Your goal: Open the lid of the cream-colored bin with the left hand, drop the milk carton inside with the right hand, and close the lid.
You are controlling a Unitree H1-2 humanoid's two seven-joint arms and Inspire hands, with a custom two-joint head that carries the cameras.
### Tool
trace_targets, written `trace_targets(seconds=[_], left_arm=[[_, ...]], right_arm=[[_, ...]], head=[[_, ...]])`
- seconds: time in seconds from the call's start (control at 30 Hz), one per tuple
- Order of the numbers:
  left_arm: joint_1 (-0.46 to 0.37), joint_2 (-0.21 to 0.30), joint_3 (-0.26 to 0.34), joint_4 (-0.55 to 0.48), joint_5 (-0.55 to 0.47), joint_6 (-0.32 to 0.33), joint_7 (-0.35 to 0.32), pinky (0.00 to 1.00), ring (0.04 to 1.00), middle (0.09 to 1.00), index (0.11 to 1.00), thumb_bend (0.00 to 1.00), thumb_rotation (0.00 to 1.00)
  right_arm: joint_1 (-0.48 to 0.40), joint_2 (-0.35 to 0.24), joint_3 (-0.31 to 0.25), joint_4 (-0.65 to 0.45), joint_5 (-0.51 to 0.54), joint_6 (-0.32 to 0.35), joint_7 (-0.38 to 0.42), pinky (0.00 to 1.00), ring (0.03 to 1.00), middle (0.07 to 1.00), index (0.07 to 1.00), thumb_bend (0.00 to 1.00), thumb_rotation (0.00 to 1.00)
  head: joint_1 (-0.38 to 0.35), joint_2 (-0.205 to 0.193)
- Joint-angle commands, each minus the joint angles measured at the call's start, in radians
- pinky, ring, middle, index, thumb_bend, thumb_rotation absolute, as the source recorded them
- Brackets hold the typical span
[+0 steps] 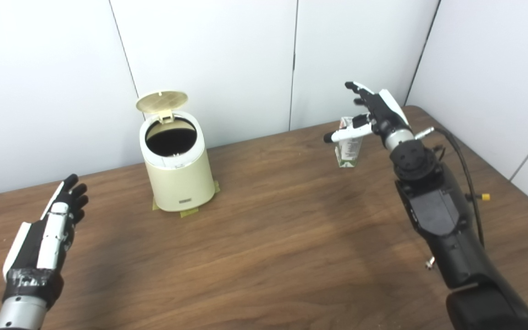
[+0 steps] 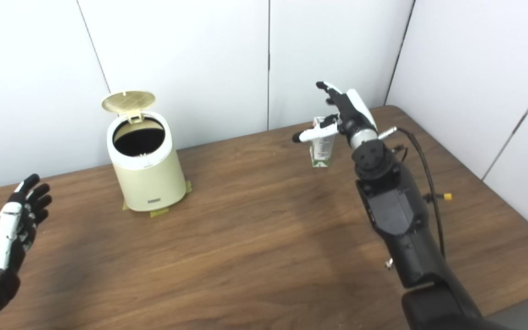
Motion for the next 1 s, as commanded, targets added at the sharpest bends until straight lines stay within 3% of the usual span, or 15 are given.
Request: trace_targets(seconds=[0.0,0.07,0.17,0.33,0.53,0.97], left_arm=[[-0.027,0.019,0.003,-0.035,-0.015,-0.005,0.002,1.0,0.972,0.967,0.997,0.32,1.0],[-0.024,0.024,0.002,-0.038,-0.015,-0.005,0.002,1.0,0.976,0.967,1.0,0.32,1.0],[-0.02,0.025,-0.002,-0.041,-0.015,-0.005,0.005,1.0,0.981,0.968,1.0,0.31,1.0],[-0.018,0.027,-0.007,-0.039,-0.012,-0.005,0.006,1.0,0.982,0.97,1.0,0.29,1.0],[-0.017,0.028,-0.01,-0.038,-0.012,-0.005,0.007,1.0,0.98,0.965,1.0,0.26,1.0],[-0.01,0.036,-0.023,-0.033,-0.014,-0.005,0.02,1.0,0.99,0.961,1.0,0.23,1.0]], right_arm=[[-0.065,-0.046,0.008,0.003,-0.033,-0.008,-0.008,0.88,0.955,0.951,0.895,1.0,0.09],[-0.074,-0.058,0.028,0.014,-0.052,-0.009,-0.013,0.84,0.929,0.931,0.885,1.0,0.12],[-0.08,-0.067,0.043,0.031,-0.051,-0.011,-0.007,0.87,0.935,0.928,0.877,1.0,0.13],[-0.08,-0.084,0.071,0.065,-0.043,-0.018,0.01,0.79,0.886,0.898,0.845,1.0,0.1],[-0.064,-0.087,0.056,0.061,-0.009,-0.035,0.005,0.87,0.9,0.896,0.834,1.0,0.11],[-0.046,-0.134,0.079,0.064,-0.026,-0.026,0.017,0.8,0.863,0.868,0.848,1.0,0.12]], head=[[-0.002,0.0],[-0.006,0.0],[-0.007,-0.001],[0.001,-0.001],[-0.004,-0.003],[-0.009,-0.004]])
